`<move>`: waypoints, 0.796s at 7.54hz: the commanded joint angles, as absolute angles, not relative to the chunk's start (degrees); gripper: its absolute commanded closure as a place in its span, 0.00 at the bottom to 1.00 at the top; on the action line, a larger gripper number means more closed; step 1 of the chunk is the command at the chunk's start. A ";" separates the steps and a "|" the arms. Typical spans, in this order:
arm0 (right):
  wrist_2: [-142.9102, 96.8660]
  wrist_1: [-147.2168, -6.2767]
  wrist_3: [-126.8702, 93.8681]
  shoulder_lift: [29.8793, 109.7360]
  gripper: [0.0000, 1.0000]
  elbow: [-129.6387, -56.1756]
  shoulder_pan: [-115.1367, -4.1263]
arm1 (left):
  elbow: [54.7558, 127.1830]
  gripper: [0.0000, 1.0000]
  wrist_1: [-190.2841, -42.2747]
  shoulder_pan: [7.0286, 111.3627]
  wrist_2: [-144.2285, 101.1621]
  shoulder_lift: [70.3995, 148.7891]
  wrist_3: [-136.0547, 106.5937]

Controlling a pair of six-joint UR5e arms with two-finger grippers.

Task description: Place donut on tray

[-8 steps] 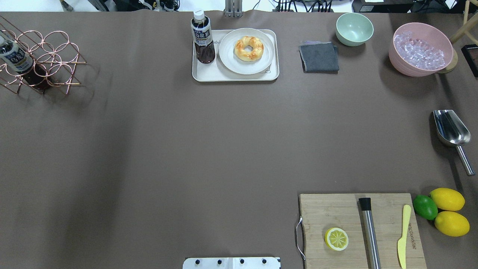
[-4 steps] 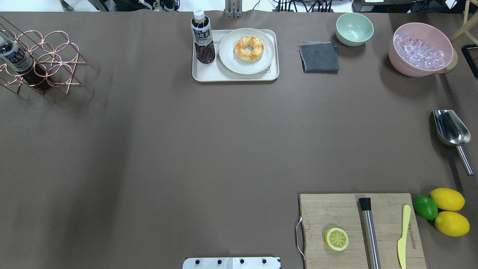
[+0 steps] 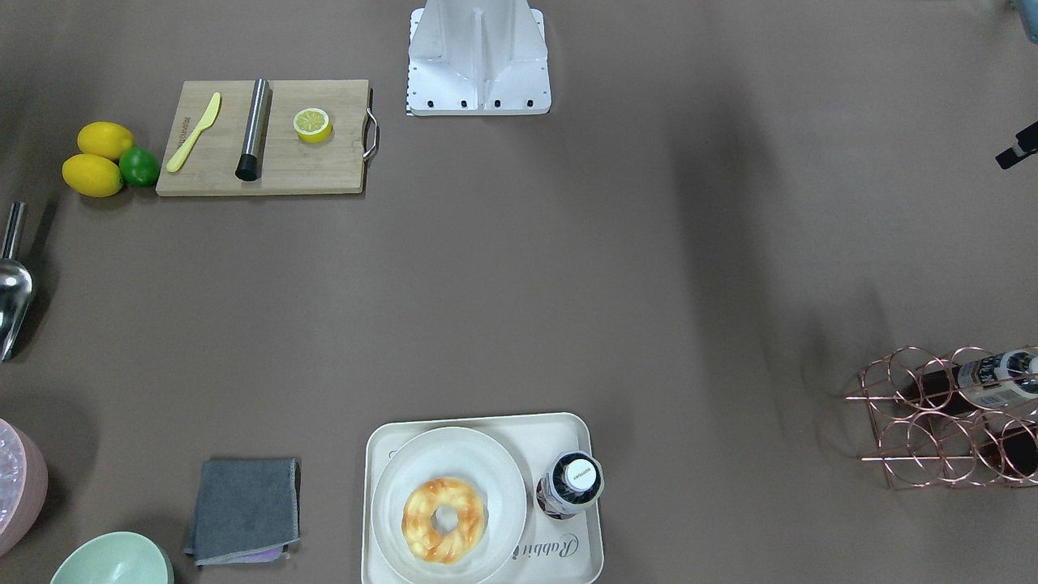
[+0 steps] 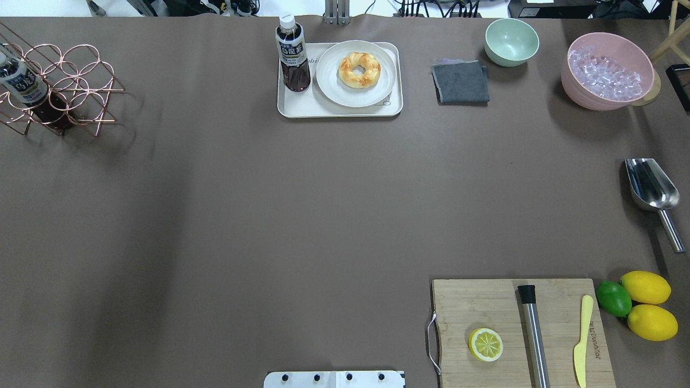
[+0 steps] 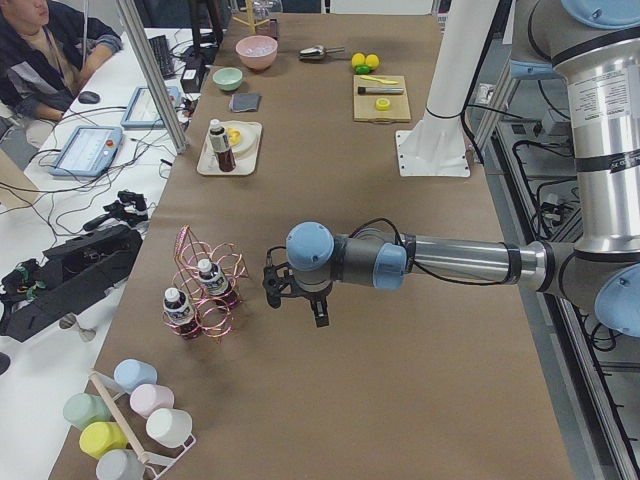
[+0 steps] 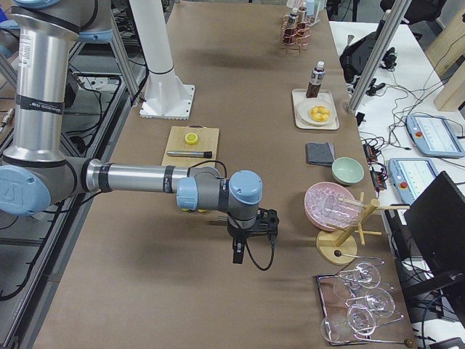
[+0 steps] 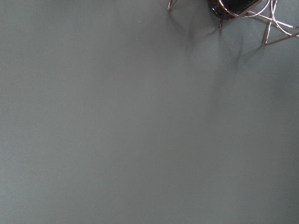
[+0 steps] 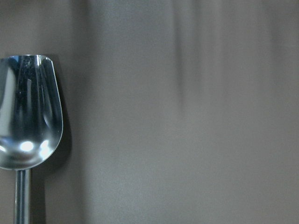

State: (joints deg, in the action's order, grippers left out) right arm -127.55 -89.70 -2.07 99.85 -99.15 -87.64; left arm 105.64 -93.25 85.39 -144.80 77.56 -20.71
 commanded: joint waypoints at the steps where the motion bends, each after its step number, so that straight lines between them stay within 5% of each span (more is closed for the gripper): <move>1: -128.75 -89.65 -2.28 100.46 0.00 -99.14 -87.71 | 105.56 0.02 -93.25 84.47 -144.76 77.34 -20.57; 6: -127.88 -89.56 -1.85 100.37 0.00 -99.67 -88.59 | 105.47 0.02 -93.25 84.11 -144.76 77.34 -20.57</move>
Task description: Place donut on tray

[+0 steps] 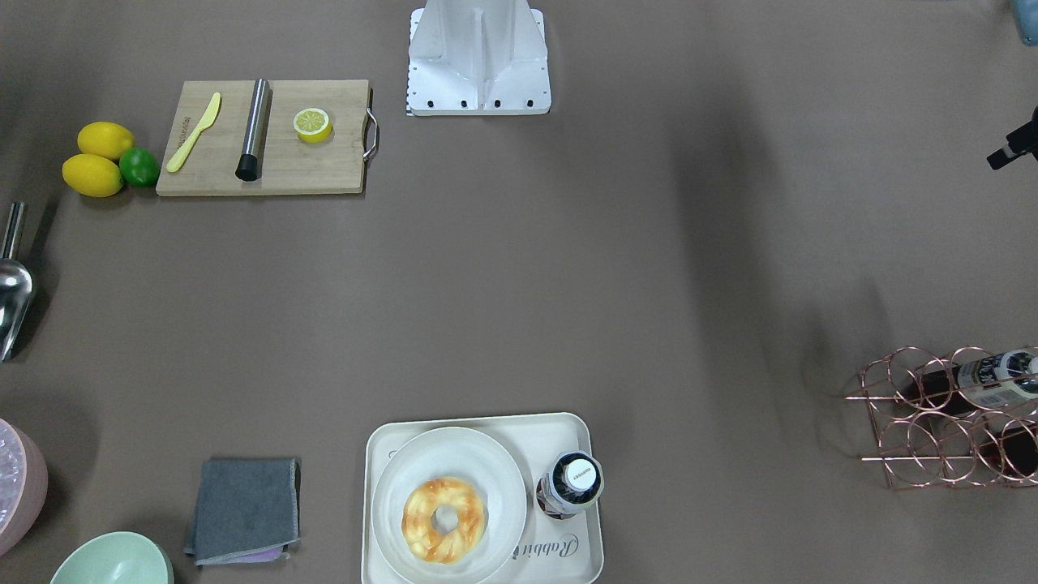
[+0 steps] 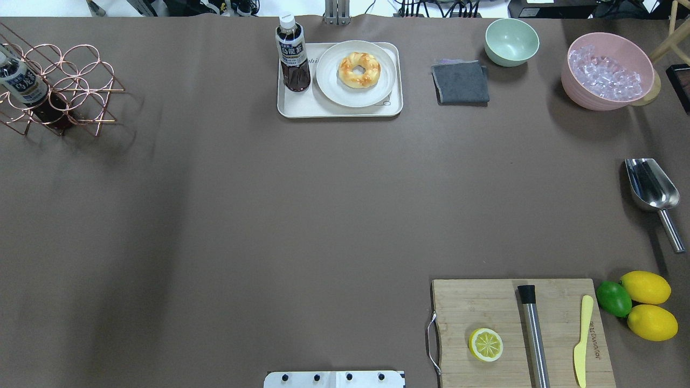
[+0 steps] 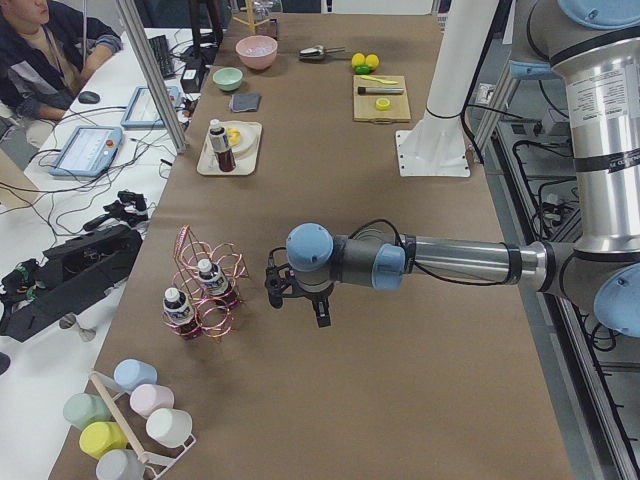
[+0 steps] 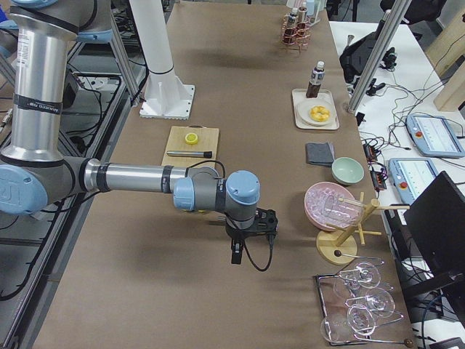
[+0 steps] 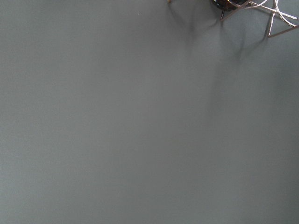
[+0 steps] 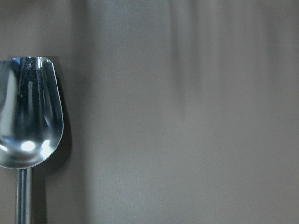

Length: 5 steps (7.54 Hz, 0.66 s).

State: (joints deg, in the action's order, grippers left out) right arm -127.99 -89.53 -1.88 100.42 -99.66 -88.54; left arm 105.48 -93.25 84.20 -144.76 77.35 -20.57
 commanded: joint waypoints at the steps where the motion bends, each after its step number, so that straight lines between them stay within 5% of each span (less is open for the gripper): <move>1: -128.05 -89.56 -1.93 100.46 0.00 -99.67 -88.59 | 105.47 0.02 -93.16 84.11 -144.76 77.34 -20.57; 5: -128.41 -89.56 -1.85 100.37 0.00 -99.76 -88.59 | 105.38 0.02 -93.16 84.11 -144.76 77.43 -20.57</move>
